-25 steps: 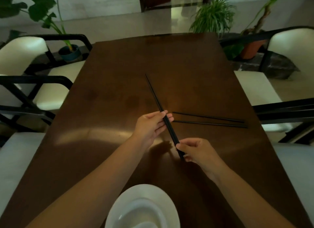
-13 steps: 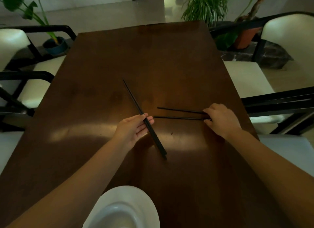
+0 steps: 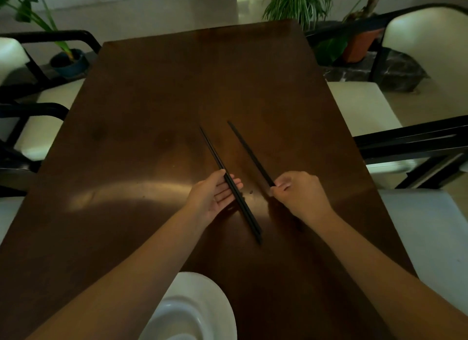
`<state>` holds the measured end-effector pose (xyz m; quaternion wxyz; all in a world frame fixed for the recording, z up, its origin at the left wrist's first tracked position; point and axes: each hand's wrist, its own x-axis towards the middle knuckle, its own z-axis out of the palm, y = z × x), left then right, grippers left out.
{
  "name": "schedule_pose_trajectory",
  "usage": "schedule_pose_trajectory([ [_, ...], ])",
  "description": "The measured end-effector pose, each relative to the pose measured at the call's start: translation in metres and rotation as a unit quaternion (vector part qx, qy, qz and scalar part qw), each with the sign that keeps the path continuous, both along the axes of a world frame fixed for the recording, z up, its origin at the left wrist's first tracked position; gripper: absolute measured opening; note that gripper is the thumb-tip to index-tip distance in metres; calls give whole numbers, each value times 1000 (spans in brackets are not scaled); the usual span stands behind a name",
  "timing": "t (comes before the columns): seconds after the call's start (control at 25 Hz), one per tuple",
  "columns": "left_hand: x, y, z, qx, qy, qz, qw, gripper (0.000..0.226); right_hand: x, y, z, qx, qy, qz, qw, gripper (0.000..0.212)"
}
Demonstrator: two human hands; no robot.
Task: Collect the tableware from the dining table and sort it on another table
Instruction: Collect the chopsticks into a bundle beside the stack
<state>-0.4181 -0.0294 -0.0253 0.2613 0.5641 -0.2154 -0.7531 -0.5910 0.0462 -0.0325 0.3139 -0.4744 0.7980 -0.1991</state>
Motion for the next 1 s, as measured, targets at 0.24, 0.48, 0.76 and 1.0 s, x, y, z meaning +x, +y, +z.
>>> schedule_pose_trajectory([
  [0.24,-11,9,-3,-55,23,-12,998,16,62,16,9,-103,115,54,987,10],
  [0.48,-14,15,3,-66,-10,-5,998,9,53,31,18,-124,97,92,983,19],
  [0.76,-11,26,9,-33,-37,-60,997,8,-13,190,22,-17,45,190,981,41],
  [1.0,-20,49,19,-28,-15,-75,997,8,12,269,0,-16,142,293,945,62],
])
